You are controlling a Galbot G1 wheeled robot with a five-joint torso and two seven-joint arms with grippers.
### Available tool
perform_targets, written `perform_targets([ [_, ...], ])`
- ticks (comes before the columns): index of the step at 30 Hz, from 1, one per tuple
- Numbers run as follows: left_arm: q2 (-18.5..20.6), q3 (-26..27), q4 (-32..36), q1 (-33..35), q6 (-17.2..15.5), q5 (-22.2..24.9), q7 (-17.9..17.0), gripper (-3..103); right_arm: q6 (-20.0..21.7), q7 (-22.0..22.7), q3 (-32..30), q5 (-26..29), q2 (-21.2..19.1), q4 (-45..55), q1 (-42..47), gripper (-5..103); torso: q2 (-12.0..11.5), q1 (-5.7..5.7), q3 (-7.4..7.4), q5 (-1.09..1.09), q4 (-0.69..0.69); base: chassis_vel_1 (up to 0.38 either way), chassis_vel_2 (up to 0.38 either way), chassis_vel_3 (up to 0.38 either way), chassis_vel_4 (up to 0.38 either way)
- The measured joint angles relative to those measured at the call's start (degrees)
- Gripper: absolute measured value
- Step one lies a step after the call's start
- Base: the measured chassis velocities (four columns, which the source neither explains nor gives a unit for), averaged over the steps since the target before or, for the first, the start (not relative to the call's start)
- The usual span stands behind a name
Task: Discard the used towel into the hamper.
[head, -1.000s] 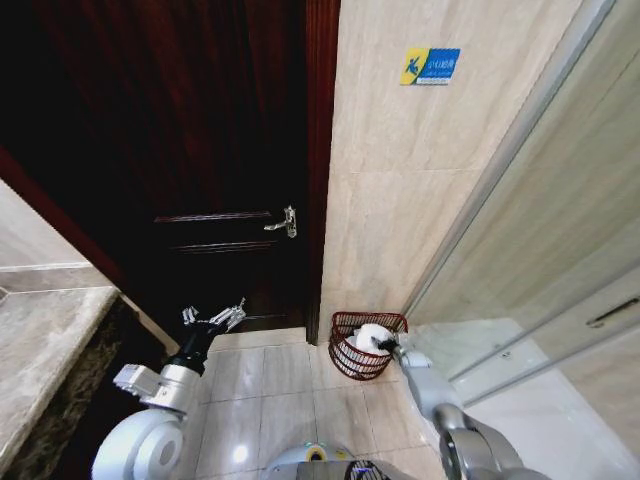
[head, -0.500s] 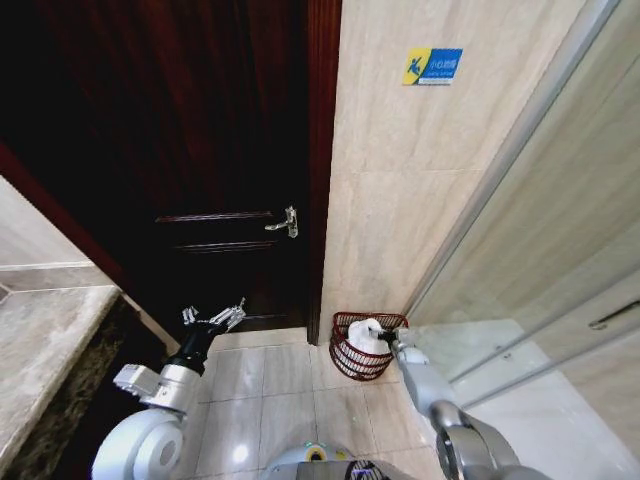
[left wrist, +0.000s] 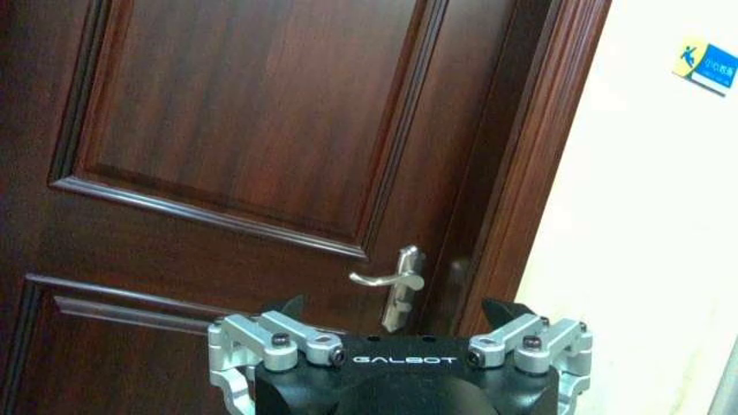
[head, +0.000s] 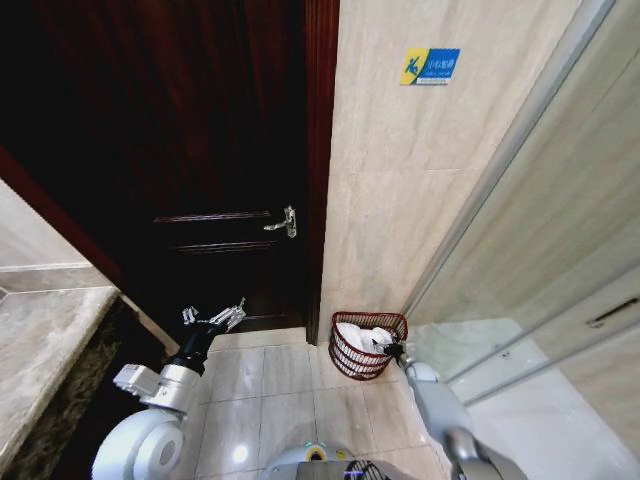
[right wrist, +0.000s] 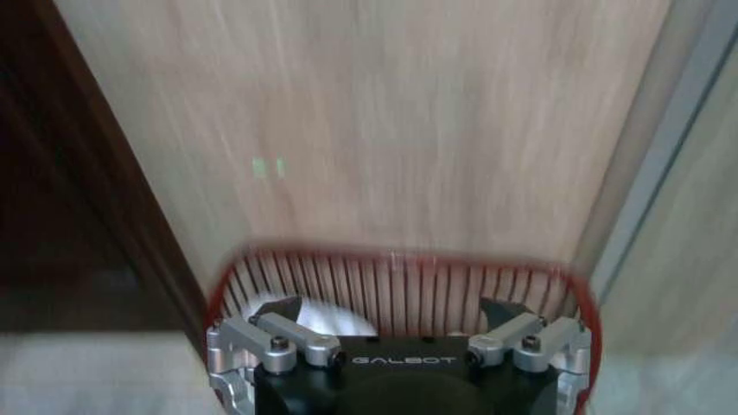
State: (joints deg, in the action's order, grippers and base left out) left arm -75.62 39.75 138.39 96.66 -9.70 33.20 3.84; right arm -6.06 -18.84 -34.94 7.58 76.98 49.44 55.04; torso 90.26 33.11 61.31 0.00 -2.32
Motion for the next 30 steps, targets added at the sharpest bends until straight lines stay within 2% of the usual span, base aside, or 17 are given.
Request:
perform_targets([
  [2,0.0,0.0,0.0,0.0,0.0,0.0,0.0,100,0.1,1.4,-0.4,3.0,-0.7,12.4,6.1,100,0.0,0.0,0.0,0.04,-0.01,0.0,0.0,0.0,0.0],
  [3,0.0,0.0,0.0,0.0,0.0,0.0,0.0,100,0.5,2.1,-1.1,4.4,-1.0,19.7,9.7,100,0.0,0.0,-0.01,-0.03,-0.02,0.0,0.0,0.0,0.0],
  [4,0.0,0.0,0.0,0.0,0.0,0.0,0.0,100,0.5,2.1,-1.1,4.4,-1.0,19.7,9.7,100,0.0,0.0,-0.01,-0.03,-0.02,0.0,0.0,0.0,0.0],
  [5,0.0,0.0,0.0,0.0,0.0,0.0,0.0,100,1.0,2.8,-2.1,5.5,-1.1,26.7,13.5,100,0.0,-0.01,-0.01,-0.06,-0.03,0.0,0.0,0.0,0.0],
  [7,0.0,0.0,0.0,0.0,0.0,0.0,0.0,100,2.4,3.8,-4.6,7.8,-0.8,39.3,20.8,100,0.0,0.0,0.0,0.04,-0.01,0.0,0.0,0.0,0.0],
  [9,0.0,0.0,0.0,0.0,0.0,0.0,0.0,100,3.4,4.5,-8.1,10.1,0.2,51.1,27.4,100,0.0,-0.01,-0.01,-0.05,-0.01,0.0,0.0,0.0,0.0],
  [10,0.0,0.0,0.0,0.0,0.0,0.0,0.0,100,3.4,4.5,-8.1,10.1,0.2,51.1,27.4,100,0.0,-0.01,-0.01,-0.05,-0.01,0.0,0.0,0.0,0.0],
  [14,0.0,0.0,0.0,0.0,0.0,0.0,0.0,100,4.2,5.0,-15.2,15.2,3.7,69.6,38.9,100,0.0,-0.01,-0.01,0.0,0.0,0.0,0.0,0.0,0.0],
  [15,0.0,0.0,0.0,0.0,0.0,0.0,0.0,100,4.2,5.0,-15.2,15.2,3.7,69.6,38.9,100,0.0,-0.01,-0.01,0.0,0.0,0.0,0.0,0.0,0.0],
  [19,0.0,0.0,0.0,0.0,0.0,0.0,0.0,100,3.1,5.1,-20.8,19.4,6.7,84.2,48.4,100,0.0,-0.01,-0.01,-0.02,0.01,0.0,0.0,0.0,0.0],
  [22,0.0,0.0,0.0,0.0,0.0,0.0,0.0,100,3.0,5.1,-22.0,20.7,6.9,88.4,50.1,100,0.0,-0.02,-0.01,-0.02,0.01,0.0,0.0,0.0,0.0],
  [24,0.0,0.0,0.0,0.0,0.0,0.0,0.0,100,4.3,5.2,-23.1,22.1,6.7,93.0,50.4,100,0.0,-0.01,-0.01,0.0,-0.02,0.0,0.0,0.0,0.0],
  [30,0.0,0.0,0.0,0.0,0.0,0.0,0.0,100,3.9,5.9,-24.6,21.5,7.4,94.2,49.5,100,0.0,0.01,0.0,0.0,-0.02,0.0,0.0,0.0,0.0],
])
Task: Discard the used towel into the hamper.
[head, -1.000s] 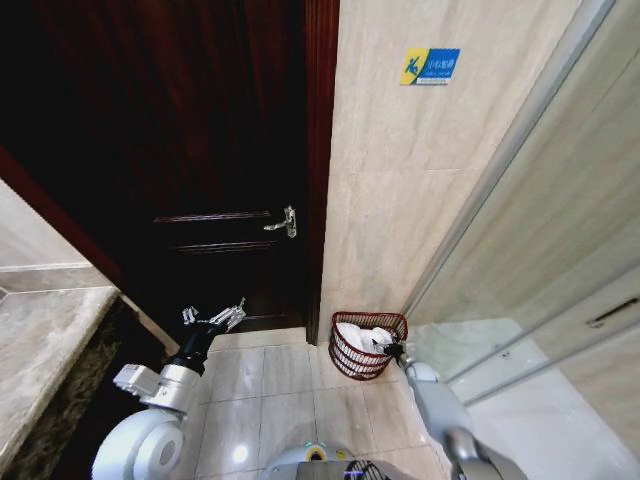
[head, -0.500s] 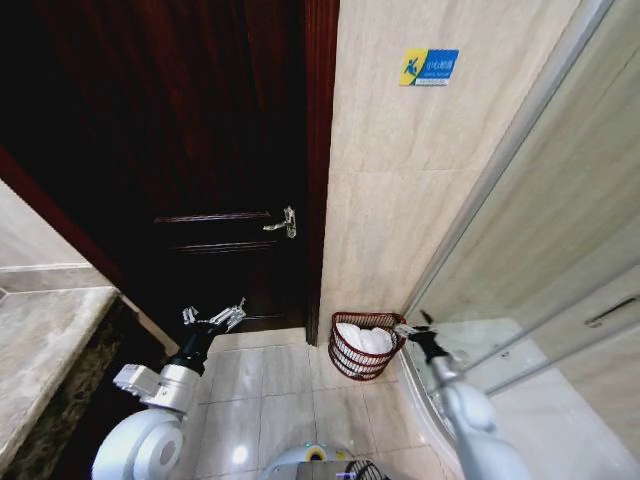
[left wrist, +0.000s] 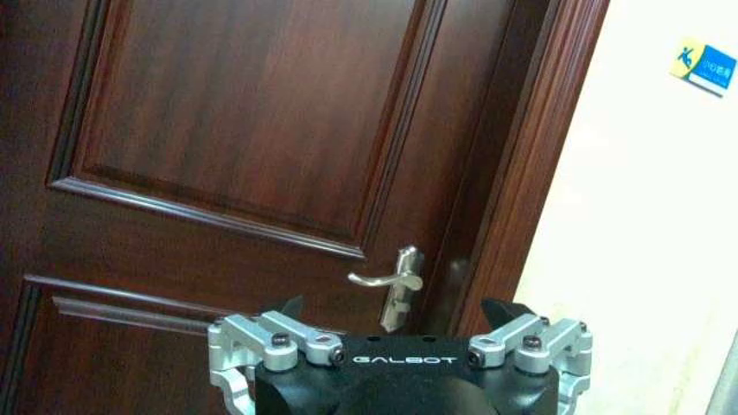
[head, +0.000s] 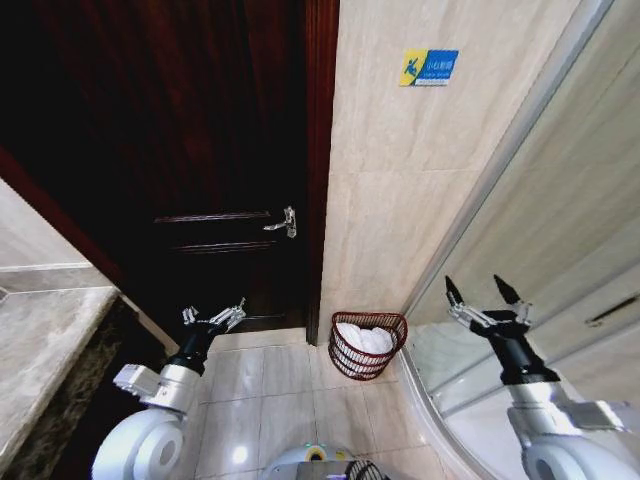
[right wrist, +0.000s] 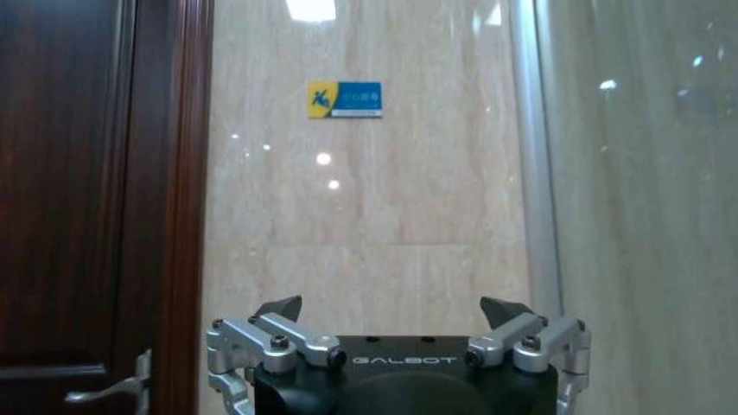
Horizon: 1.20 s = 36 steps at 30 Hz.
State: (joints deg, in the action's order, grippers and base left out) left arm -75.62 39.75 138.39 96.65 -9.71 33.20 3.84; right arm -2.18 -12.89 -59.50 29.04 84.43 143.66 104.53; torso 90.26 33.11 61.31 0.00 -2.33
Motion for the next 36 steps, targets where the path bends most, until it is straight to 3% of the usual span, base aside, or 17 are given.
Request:
perform_targets([
  [36,0.0,0.0,0.0,0.0,0.0,0.0,0.0,100,-0.5,0.1,0.9,1.0,-0.8,-2.3,-1.7,100,0.0,0.0,0.0,0.0,0.0,0.0,0.0,0.0,0.0],
])
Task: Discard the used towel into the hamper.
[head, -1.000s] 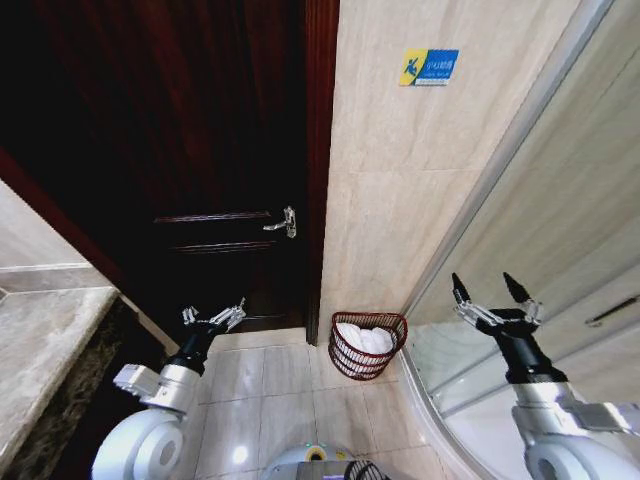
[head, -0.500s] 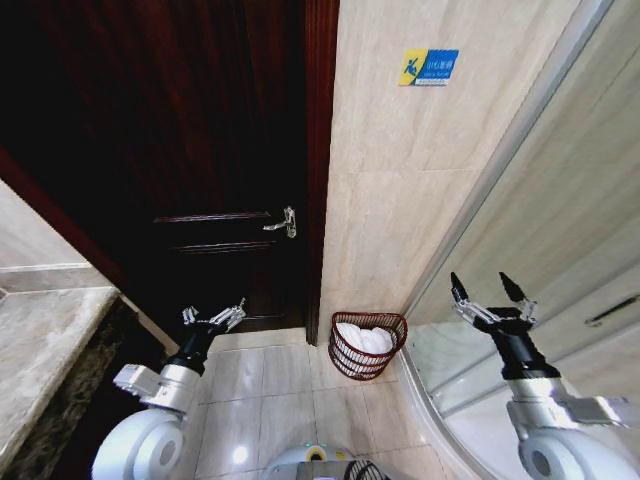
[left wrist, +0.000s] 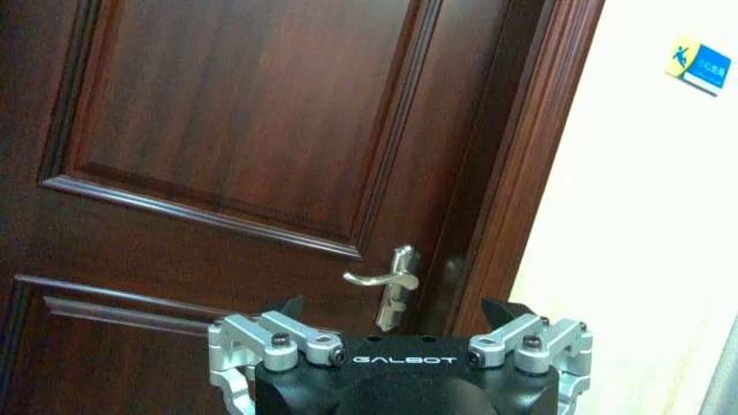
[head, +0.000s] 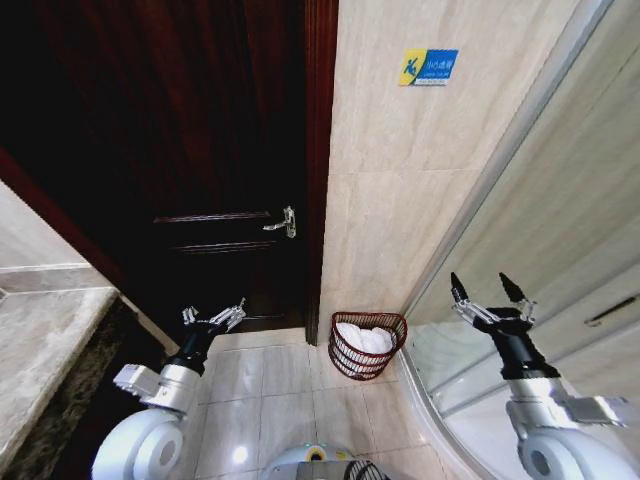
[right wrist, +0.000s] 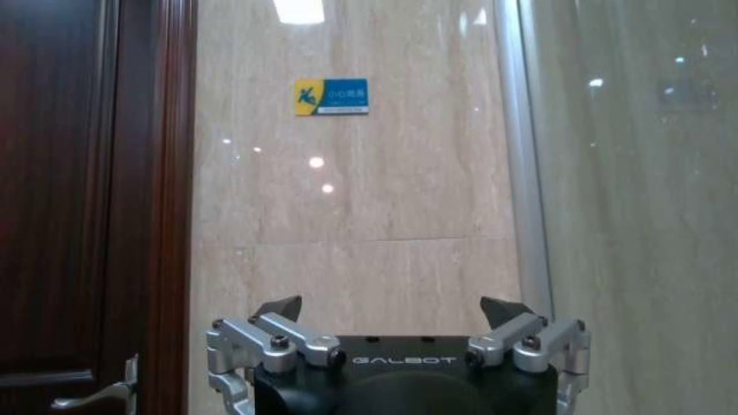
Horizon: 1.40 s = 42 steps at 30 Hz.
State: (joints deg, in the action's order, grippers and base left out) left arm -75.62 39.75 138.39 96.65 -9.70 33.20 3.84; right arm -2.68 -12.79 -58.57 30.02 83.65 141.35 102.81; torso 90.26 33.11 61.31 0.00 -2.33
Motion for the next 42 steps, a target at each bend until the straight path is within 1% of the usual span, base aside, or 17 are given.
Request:
perform_targets([
  [18,0.0,0.0,0.0,0.0,0.0,0.0,0.0,100,0.0,0.0,0.0,-0.1,0.0,-0.1,0.0,100,0.0,0.0,0.0,0.0,0.0,-0.059,-0.06,-0.055,-0.06],
  [42,0.0,0.0,0.0,0.0,0.0,0.0,0.0,100,0.0,0.0,0.0,-0.1,0.0,-0.1,0.0,100,0.0,0.0,0.0,0.0,0.01,-0.123,-0.122,-0.122,-0.121],
])
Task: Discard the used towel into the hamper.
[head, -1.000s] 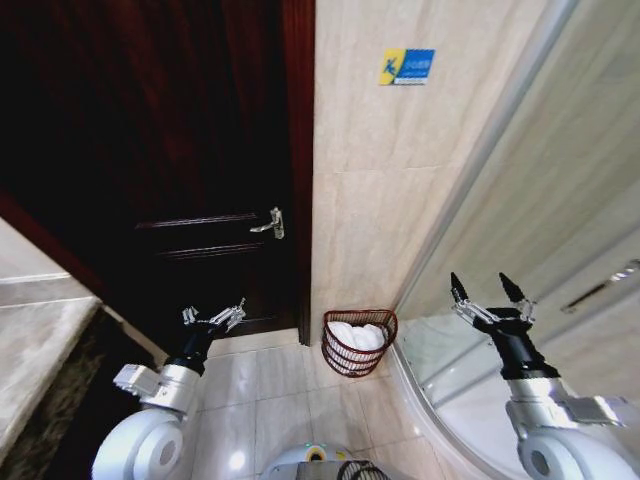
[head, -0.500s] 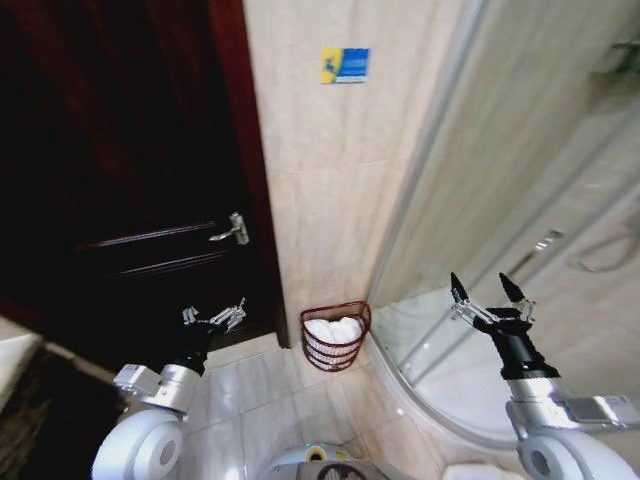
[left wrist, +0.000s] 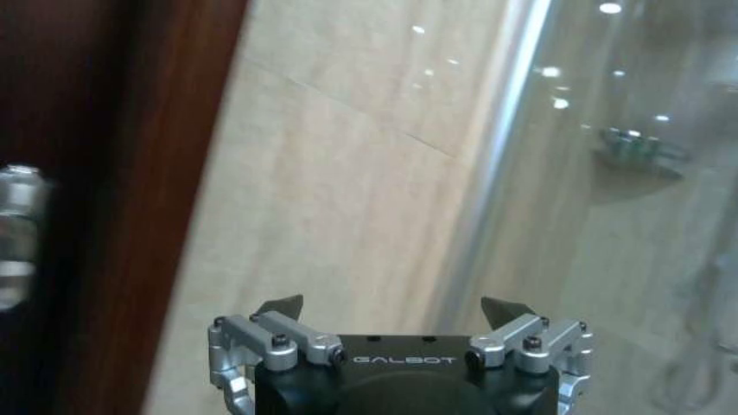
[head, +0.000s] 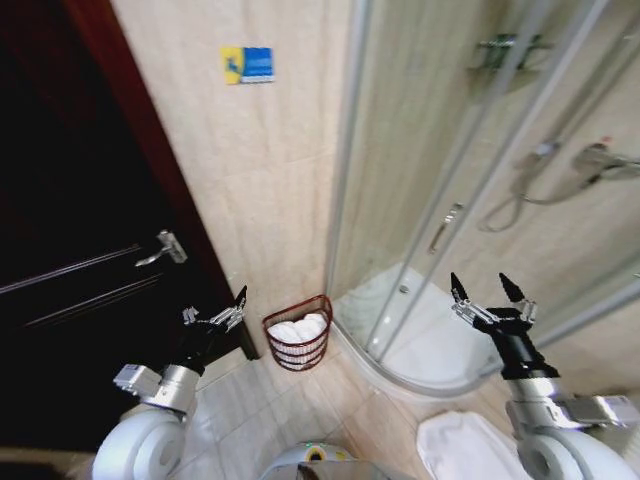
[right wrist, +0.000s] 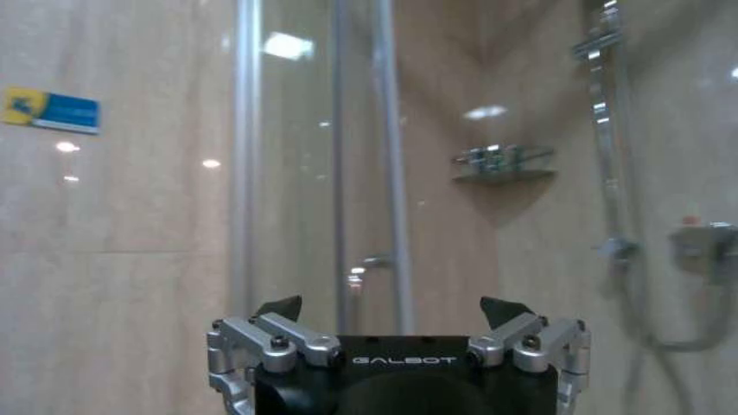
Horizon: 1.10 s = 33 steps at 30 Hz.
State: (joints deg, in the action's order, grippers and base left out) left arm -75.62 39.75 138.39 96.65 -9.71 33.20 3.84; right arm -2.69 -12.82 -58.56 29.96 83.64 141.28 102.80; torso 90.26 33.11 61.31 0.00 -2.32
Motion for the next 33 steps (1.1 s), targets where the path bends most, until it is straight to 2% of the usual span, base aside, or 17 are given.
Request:
perform_targets([
  [33,0.0,0.0,0.0,0.0,0.0,0.0,0.0,100,0.0,0.0,0.0,0.0,0.0,0.0,0.0,100,0.0,0.0,0.0,-0.01,0.0,-0.125,-0.129,-0.126,-0.127],
])
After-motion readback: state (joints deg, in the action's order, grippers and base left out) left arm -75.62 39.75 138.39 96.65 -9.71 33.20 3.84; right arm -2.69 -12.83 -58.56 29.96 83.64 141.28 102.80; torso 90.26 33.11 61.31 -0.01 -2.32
